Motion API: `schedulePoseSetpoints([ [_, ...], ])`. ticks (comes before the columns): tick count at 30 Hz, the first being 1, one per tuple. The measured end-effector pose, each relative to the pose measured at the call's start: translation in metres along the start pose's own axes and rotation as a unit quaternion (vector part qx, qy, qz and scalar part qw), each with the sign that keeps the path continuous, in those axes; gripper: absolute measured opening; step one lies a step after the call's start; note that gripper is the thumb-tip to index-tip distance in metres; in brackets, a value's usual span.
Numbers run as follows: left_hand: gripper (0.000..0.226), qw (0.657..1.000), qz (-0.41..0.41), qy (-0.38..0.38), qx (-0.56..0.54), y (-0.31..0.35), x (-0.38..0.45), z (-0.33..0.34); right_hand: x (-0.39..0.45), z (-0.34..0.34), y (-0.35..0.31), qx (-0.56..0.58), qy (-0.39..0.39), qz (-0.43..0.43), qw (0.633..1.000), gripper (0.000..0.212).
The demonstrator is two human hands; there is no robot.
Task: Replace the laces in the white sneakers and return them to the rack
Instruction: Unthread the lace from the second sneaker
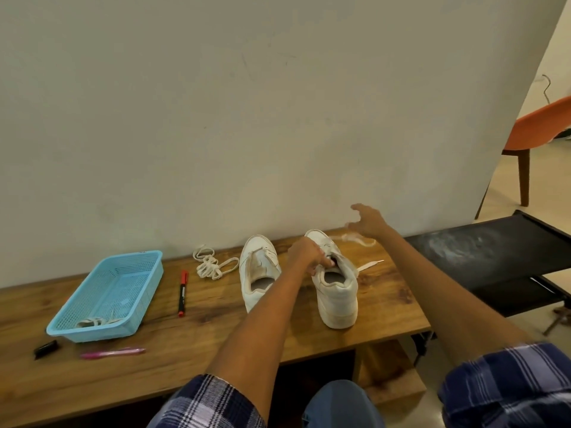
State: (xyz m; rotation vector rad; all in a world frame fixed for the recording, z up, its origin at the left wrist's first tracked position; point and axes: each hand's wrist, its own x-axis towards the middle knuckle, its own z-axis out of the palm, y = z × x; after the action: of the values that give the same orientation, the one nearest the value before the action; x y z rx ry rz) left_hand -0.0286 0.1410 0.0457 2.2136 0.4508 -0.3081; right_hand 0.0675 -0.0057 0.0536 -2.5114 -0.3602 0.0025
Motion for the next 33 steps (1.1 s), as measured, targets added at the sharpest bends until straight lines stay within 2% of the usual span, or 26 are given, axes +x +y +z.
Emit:
schedulePoseSetpoints([
  [1, 0.044, 1.000, 0.002, -0.002, 0.001, 0.000, 0.000, 0.000, -0.001, -0.001, 0.000, 0.011, -0.018, 0.011, 1.000, 0.048],
  [3, 0.034, 1.000, 0.013, -0.006, -0.008, 0.000, 0.001, -0.001, -0.007, -0.005, -0.004, 0.072, -0.049, 0.021, 0.996, 0.033],
  [5, 0.025, 0.999, 0.018, -0.014, -0.033, 0.000, 0.001, -0.004, -0.015, -0.010, -0.014, 0.056, -0.165, 0.018, 0.984, 0.024],
  [7, 0.027, 0.999, 0.013, -0.015, -0.045, 0.000, -0.001, -0.006, -0.021, -0.007, -0.022, -0.007, -0.262, 0.006, 0.965, 0.028],
  [9, 0.031, 0.999, 0.014, -0.012, -0.030, 0.002, -0.002, -0.006, -0.021, 0.001, -0.025, -0.047, -0.259, -0.011, 0.965, 0.027],
  [11, 0.037, 1.000, 0.011, -0.010, -0.009, 0.004, -0.003, -0.005, -0.020, -0.001, -0.027, -0.063, -0.249, -0.026, 0.966, 0.011],
  [14, 0.039, 0.999, -0.013, -0.043, -0.002, 0.008, -0.002, -0.006, -0.018, -0.020, -0.034, -0.070, -0.336, 0.018, 0.939, 0.017],
  [15, 0.039, 0.998, -0.017, -0.056, -0.002, 0.009, -0.002, -0.006, -0.016, -0.027, -0.035, -0.067, -0.334, 0.025, 0.940, 0.015],
  [16, 0.038, 0.998, -0.015, -0.066, 0.006, 0.011, -0.002, -0.005, -0.011, -0.031, -0.035, -0.057, -0.280, 0.016, 0.958, 0.015],
  [17, 0.038, 0.997, -0.011, -0.071, 0.022, 0.012, -0.002, -0.004, -0.005, -0.033, -0.033, -0.043, -0.168, -0.005, 0.985, 0.014],
  [18, 0.039, 0.997, -0.009, -0.073, 0.038, 0.013, -0.002, -0.003, 0.000, -0.035, -0.031, -0.024, -0.022, -0.020, 0.999, 0.009],
  [19, 0.040, 0.996, -0.007, -0.073, 0.048, 0.013, -0.003, -0.002, 0.002, -0.036, -0.028, -0.005, 0.102, -0.032, 0.994, 0.007],
  [20, 0.040, 0.996, -0.008, -0.073, 0.053, 0.014, -0.003, -0.003, 0.002, -0.038, -0.029, 0.007, 0.157, -0.037, 0.987, 0.018],
  [21, 0.041, 0.996, -0.011, -0.075, 0.052, 0.013, -0.003, -0.004, 0.000, -0.038, -0.030, 0.004, 0.147, -0.041, 0.988, 0.030],
  [23, 0.044, 0.996, -0.020, -0.084, 0.029, 0.012, -0.002, -0.007, -0.006, -0.032, -0.033, -0.057, 0.051, -0.017, 0.997, 0.045],
  [25, 0.044, 0.996, -0.029, -0.089, 0.001, 0.011, -0.001, -0.007, -0.018, -0.026, -0.038, -0.108, -0.058, 0.038, 0.992, 0.029],
  [26, 0.042, 0.996, -0.028, -0.087, -0.004, 0.010, -0.001, -0.007, -0.026, -0.024, -0.042, -0.090, -0.133, 0.079, 0.984, 0.018],
  [28, 0.029, 0.996, -0.017, -0.083, -0.005, 0.007, -0.001, -0.006, -0.039, -0.014, -0.048, -0.053, -0.253, 0.128, 0.958, 0.022],
  [30, 0.016, 0.997, 0.002, -0.077, -0.013, 0.005, 0.000, -0.005, -0.047, 0.001, -0.048, -0.085, -0.241, 0.086, 0.963, 0.025],
  [33, 0.008, 0.996, 0.031, -0.071, -0.036, 0.002, -0.002, -0.007, -0.053, 0.019, -0.039, -0.085, -0.148, 0.020, 0.985, 0.031],
])
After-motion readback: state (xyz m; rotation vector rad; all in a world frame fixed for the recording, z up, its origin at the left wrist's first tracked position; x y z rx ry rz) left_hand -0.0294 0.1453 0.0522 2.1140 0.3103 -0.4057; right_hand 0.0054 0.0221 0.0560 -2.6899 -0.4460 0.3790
